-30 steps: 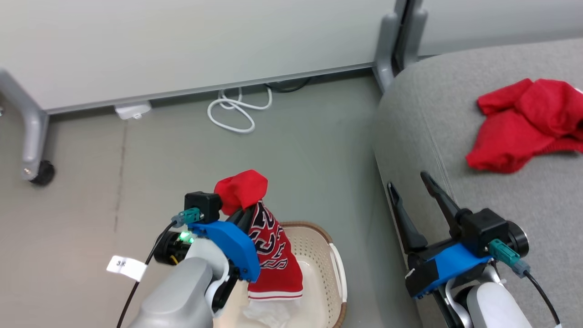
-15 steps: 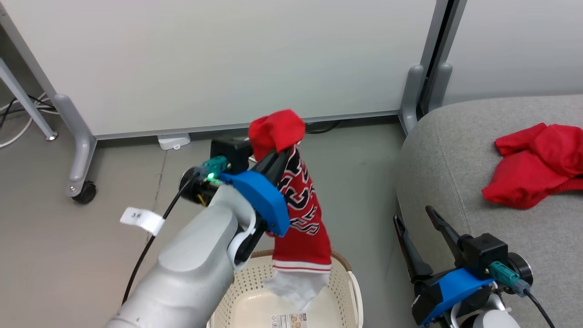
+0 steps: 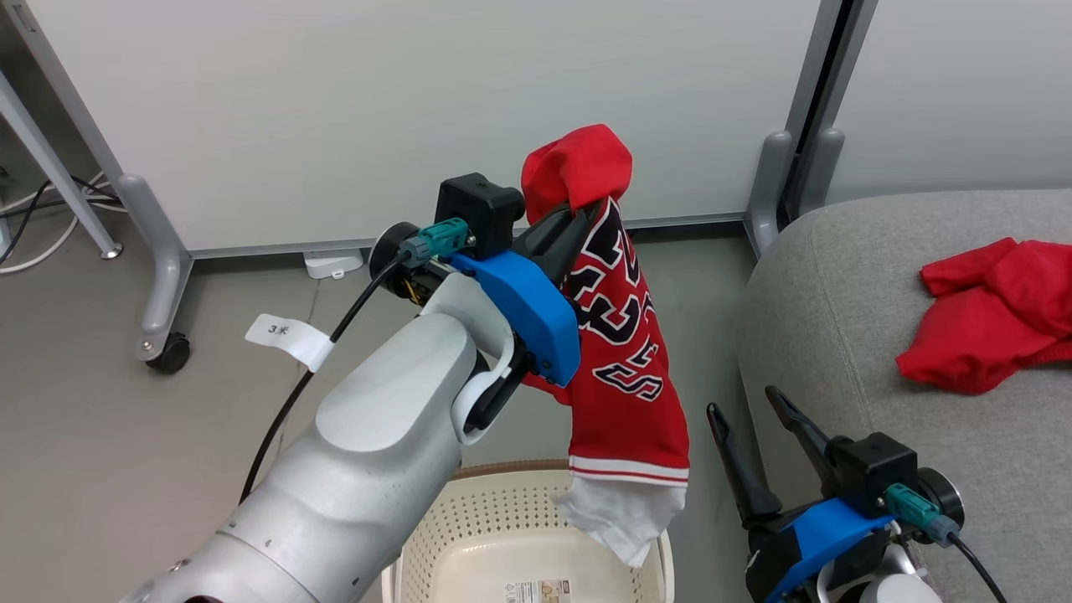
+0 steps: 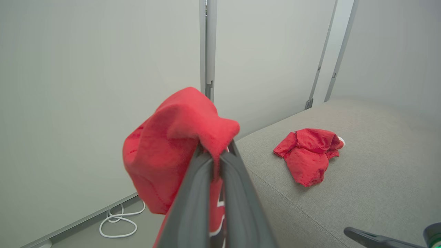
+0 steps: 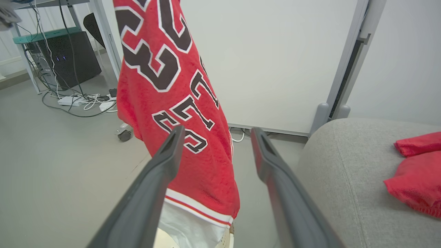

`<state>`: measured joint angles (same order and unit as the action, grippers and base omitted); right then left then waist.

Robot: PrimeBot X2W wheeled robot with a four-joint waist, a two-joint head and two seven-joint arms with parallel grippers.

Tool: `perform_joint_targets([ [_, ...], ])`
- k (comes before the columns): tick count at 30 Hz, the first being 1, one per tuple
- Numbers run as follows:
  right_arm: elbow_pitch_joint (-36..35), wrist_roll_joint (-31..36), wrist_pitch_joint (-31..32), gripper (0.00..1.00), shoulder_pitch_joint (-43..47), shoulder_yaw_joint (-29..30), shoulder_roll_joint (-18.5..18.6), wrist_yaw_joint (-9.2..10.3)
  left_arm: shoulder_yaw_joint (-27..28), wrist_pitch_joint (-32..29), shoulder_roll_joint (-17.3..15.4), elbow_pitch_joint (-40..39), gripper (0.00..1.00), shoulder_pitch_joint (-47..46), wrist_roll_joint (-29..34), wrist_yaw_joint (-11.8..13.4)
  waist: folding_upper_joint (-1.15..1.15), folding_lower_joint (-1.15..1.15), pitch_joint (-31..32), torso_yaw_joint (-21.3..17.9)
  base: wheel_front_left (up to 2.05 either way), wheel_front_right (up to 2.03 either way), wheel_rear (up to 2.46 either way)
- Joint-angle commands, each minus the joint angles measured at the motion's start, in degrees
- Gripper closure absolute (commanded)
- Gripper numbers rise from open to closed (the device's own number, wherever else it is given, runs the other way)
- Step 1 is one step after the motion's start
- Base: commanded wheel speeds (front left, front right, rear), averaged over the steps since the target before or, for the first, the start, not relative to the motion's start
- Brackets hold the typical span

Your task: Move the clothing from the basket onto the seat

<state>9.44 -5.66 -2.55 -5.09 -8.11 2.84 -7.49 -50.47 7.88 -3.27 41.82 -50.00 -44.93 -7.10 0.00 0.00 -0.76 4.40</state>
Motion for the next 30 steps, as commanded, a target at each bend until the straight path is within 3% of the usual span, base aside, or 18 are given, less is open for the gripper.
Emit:
perform_joint_targets([
  [1,0.1,-0.2,0.2,0.0,0.0,-0.2,0.1,-0.01,-0.1,0.0,0.0,-0.4,1.0,-0.4,-0.3,0.1,0.0,0.0,-0.2,0.1,0.0,0.0,0.0],
  [13,2.8,-0.6,2.0,0.0,-4.0,-3.6,0.1,-0.01,-1.1,-0.6,0.2,-0.9,1.0,-1.1,-0.7,0.6,0.0,0.0,-1.0,-0.2,0.0,0.0,0.0],
  [22,13.7,-2.8,3.7,0.0,-14.3,-9.1,0.1,-0.01,-2.0,-0.9,0.3,-1.8,1.0,-1.6,-1.1,0.5,0.0,0.0,-1.7,0.0,0.0,0.0,0.0],
  [30,24.8,-4.7,2.2,0.0,-22.0,-10.3,0.1,-0.01,-3.5,-1.4,0.3,-2.9,1.0,-2.0,-1.9,0.4,0.0,0.0,-2.1,0.9,0.0,0.0,0.0],
])
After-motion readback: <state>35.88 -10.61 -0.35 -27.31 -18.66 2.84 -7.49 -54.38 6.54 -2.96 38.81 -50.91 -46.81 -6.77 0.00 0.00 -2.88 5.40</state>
